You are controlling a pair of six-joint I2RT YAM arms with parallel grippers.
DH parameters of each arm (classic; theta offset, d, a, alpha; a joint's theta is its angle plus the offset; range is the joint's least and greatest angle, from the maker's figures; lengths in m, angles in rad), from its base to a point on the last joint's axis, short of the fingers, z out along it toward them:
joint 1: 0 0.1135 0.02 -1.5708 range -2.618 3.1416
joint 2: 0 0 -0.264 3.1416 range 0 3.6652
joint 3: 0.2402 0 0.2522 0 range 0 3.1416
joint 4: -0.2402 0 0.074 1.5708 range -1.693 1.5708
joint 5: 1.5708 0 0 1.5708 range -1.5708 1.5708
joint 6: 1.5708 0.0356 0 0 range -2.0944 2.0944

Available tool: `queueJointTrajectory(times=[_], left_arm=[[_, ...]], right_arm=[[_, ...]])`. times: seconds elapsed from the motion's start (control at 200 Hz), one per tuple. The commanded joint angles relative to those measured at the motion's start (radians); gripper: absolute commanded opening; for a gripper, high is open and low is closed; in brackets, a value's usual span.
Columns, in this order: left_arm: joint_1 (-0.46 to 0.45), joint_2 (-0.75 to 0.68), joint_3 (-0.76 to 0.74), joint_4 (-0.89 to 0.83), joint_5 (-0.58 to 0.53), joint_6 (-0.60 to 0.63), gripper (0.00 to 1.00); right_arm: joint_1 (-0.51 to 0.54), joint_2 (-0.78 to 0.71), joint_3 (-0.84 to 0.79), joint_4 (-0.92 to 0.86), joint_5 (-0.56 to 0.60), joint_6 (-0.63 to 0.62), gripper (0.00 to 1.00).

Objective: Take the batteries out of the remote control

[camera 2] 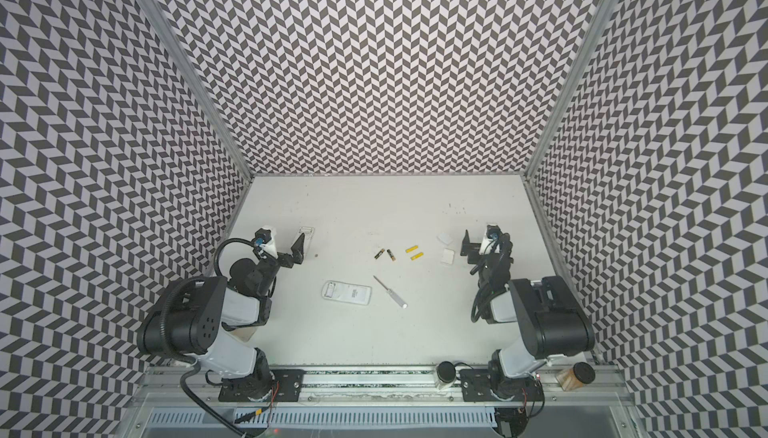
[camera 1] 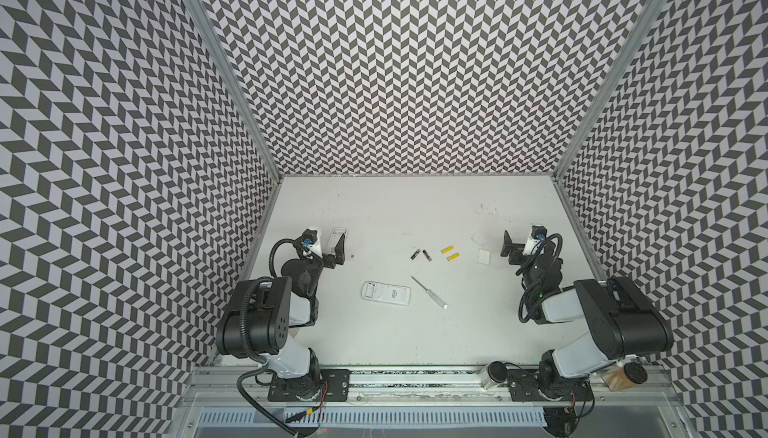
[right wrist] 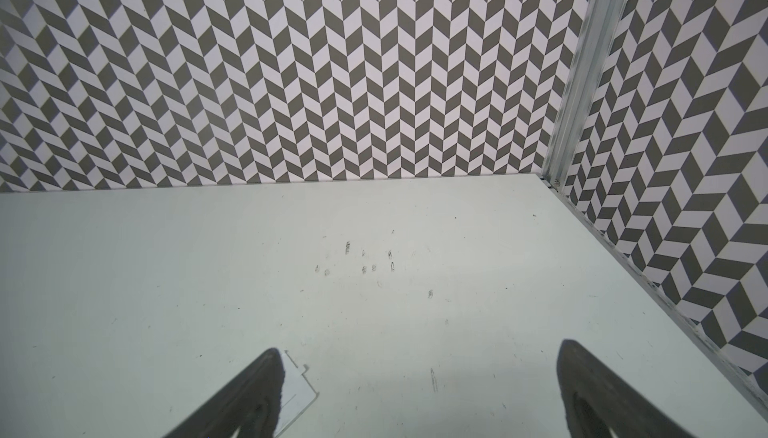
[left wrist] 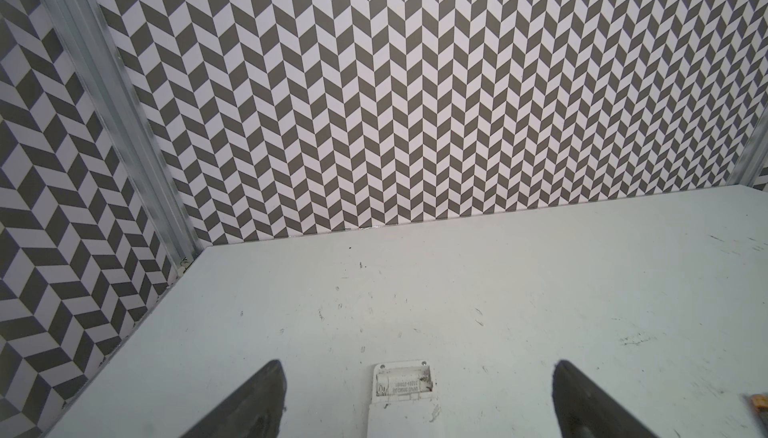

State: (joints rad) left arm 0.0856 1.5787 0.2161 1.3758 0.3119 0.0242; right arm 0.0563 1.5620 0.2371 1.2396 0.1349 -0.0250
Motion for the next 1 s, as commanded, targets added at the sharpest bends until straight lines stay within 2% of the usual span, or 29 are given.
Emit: queueJointTrajectory(times=[0.0, 0.18, 0.991], left_arm=[[0.005, 0.005, -0.008, 0.026, 0.007, -0.016, 1.00], [0.002, 0.001, -0.003, 0.012, 0.002, -0.013, 1.00], [-0.012, -0.006, 0.009, -0.022, -0.020, -0.002, 1.00]], right_arm=[[-0.018, -0.008, 0.021, 0.038, -0.063, 0.023, 0.99], [-0.020, 0.003, 0.000, 0.101, -0.078, 0.013, 0.99], [-0.019, 0.002, 0.002, 0.095, -0.078, 0.013, 0.99]])
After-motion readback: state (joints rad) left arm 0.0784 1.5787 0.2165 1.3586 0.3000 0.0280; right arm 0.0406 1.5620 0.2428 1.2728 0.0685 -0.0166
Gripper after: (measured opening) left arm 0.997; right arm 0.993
